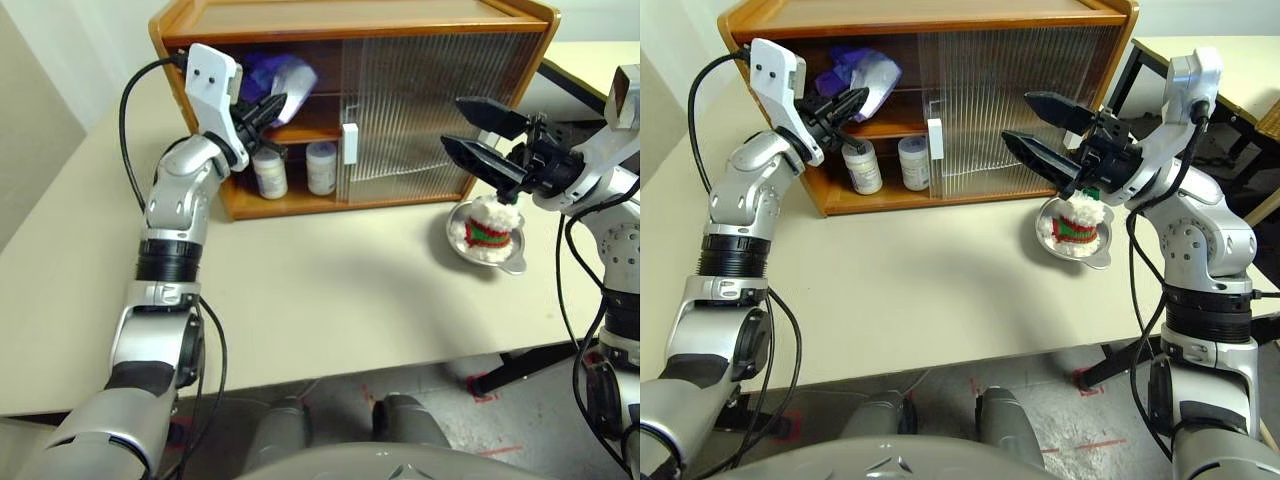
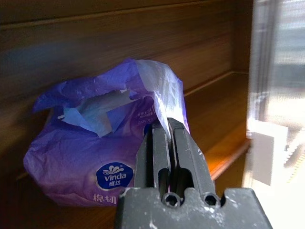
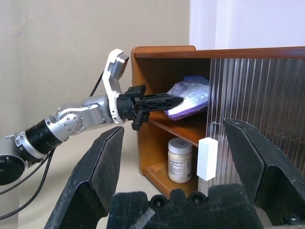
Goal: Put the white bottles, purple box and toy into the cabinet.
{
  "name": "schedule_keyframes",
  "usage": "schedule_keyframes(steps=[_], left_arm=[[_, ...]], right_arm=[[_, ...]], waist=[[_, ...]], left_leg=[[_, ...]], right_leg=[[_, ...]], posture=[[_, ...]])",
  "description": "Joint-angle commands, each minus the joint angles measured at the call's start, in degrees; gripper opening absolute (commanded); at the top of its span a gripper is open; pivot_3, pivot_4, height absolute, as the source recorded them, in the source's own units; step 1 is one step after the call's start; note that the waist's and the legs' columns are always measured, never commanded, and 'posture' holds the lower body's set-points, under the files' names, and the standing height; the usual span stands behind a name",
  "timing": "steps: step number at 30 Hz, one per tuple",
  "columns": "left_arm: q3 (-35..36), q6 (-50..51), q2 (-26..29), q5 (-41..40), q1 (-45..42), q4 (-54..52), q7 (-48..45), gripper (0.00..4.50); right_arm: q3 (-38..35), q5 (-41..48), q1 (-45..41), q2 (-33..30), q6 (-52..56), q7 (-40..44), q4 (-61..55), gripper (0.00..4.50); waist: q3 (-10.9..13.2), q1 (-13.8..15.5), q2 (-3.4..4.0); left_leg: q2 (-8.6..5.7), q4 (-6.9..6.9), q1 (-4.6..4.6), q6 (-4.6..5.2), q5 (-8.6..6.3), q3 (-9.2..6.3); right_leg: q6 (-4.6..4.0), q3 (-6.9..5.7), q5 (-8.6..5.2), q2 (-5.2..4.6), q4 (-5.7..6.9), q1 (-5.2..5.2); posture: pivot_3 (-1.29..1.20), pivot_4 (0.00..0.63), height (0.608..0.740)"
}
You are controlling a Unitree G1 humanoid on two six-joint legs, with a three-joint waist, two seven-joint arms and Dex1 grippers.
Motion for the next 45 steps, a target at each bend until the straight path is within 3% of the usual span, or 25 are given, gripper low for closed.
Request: schedule_keyframes(steps=[1, 13, 16, 26, 36, 41, 45], left_arm=[[-1.30, 4.08, -2.74, 4.05, -0.73, -2.61, 8.11, 0.02], [-0.98, 14.45, -9.77, 9.77, -2.48, -2.40, 24.14, 0.02], [-1.40, 13.65, -10.37, 9.81, -2.96, -1.05, 24.31, 0.72], [-0.28, 10.22, -9.35, 6.22, -1.45, -5.32, 17.97, 4.46], [1.74, 5.61, -7.81, 0.64, -0.53, -10.52, 9.78, 4.46], [2.19, 8.82, -2.85, -3.54, 2.12, -16.16, 1.96, 4.46], [2.79, 13.11, 1.59, -7.39, 5.28, -19.67, -3.07, 3.53]], right_arm=[[-0.59, 0.30, 0.42, -0.14, -0.72, -0.08, -0.76, 4.50], [-0.54, 0.48, 1.76, 0.62, -1.02, -0.64, -1.97, 4.50], [-0.77, 0.63, 2.17, 0.56, -0.87, -0.85, -2.37, 4.50], [-0.89, 0.89, 2.08, -0.25, -0.49, -0.59, -2.06, 4.50], [0.07, 0.74, 0.64, -0.16, -0.65, 0.04, -0.51, 4.50], [0.03, 0.66, 0.43, -0.18, -0.62, 0.32, -0.16, 4.50], [-0.02, 0.62, 0.68, -0.16, -0.62, 0.25, -0.33, 4.50]], waist=[[0.00, 0.02, -0.01], [0.02, -0.11, -0.05], [0.02, -0.21, -0.05], [0.02, -0.22, -0.05], [0.02, -0.06, -0.05], [0.01, -0.22, -0.04], [0.01, -0.13, -0.04]], left_leg=[[-0.01, 0.00, 0.00, 0.00, 0.00, 0.00], [-0.05, 0.00, 0.00, -0.03, -0.02, -0.01], [-0.06, 0.00, 0.03, -0.04, -0.02, 0.00], [-0.08, 0.00, 0.04, -0.04, -0.02, 0.01], [-0.08, 0.01, 0.03, -0.04, -0.02, 0.01], [-0.04, 0.00, 0.05, -0.02, -0.01, 0.02], [-0.02, 0.00, 0.07, -0.01, -0.01, 0.01]], right_leg=[[0.01, 0.00, 0.00, 0.00, 0.00, 0.00], [0.05, 0.05, 0.03, 0.03, -0.02, 0.00], [0.07, 0.10, 0.02, 0.07, -0.02, 0.00], [0.03, 0.17, 0.04, 0.12, -0.05, -0.01], [-0.01, 0.18, 0.07, 0.12, -0.05, 0.00], [-0.03, 0.20, 0.06, 0.17, -0.05, -0.01], [-0.03, 0.19, 0.04, 0.18, -0.02, 0.00]], posture=[[0.00, 0.000, 0.740], [-0.01, 0.000, 0.740], [-0.02, 0.000, 0.740], [-0.01, 0.000, 0.740], [0.01, 0.000, 0.740], [0.02, 0.000, 0.740], [0.02, 0.000, 0.740]])
